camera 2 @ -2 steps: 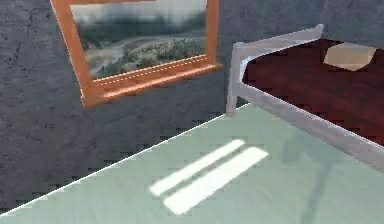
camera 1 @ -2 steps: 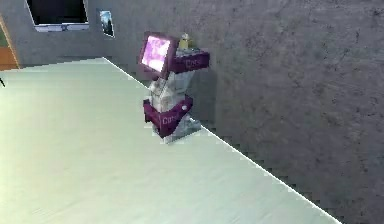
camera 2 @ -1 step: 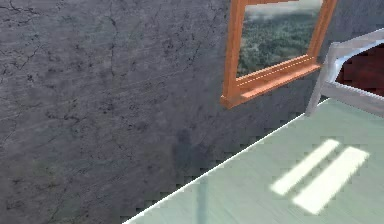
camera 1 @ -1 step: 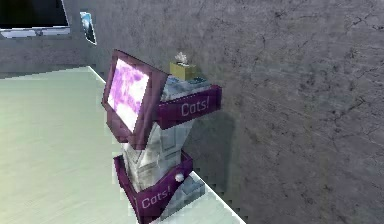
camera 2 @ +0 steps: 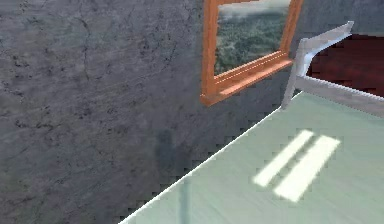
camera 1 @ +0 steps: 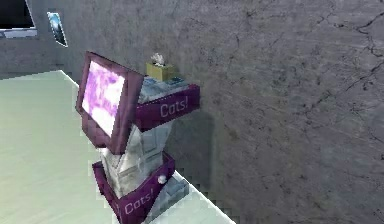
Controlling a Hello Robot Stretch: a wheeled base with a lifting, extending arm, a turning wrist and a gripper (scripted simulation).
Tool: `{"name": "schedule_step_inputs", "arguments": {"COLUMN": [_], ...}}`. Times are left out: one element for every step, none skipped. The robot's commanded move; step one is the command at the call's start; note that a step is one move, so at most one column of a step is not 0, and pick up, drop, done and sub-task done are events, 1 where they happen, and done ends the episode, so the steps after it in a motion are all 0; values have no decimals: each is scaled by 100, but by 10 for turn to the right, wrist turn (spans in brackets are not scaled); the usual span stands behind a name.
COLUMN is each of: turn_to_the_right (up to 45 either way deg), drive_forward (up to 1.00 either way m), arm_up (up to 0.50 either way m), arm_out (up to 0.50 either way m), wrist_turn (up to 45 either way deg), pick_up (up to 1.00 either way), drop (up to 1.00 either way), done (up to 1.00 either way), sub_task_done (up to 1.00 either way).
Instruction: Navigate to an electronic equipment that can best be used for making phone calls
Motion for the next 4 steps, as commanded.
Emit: {"name": "schedule_step_inputs", "arguments": {"turn_to_the_right": [0,-60,0,0], "drive_forward": [40,0,85,0], "arm_up": [0,0,0,0], "arm_out": [0,0,0,0], "wrist_turn": [0,0,0,0], "pick_up": [0,0,0,0], "drop": [0,0,0,0], "done": [0,0,0,100], "sub_task_done": [0,0,0,0]}}
